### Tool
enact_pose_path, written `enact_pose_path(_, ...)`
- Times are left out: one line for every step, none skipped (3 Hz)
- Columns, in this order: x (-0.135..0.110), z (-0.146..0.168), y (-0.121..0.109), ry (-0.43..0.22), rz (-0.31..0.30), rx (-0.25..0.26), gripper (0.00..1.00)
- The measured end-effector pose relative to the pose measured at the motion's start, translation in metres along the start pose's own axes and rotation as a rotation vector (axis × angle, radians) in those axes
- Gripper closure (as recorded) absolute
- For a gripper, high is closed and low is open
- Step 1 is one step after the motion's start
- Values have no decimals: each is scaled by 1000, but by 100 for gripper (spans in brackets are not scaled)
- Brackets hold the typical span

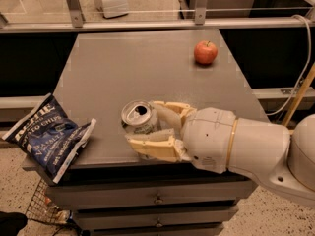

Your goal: Move 7up can near blue chip bag

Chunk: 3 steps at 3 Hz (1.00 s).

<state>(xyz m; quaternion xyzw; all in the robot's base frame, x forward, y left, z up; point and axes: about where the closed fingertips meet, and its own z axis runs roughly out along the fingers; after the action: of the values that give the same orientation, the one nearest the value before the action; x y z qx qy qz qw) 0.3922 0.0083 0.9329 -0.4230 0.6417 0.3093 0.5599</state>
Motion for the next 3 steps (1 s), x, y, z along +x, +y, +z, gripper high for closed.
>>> enact_pose_path(7,16,-24,-58,27,-61,100)
enact_pose_path(14,45,-36,-107,66,-144,100)
enact_pose_path(17,63,-42,-129,86,-182,100)
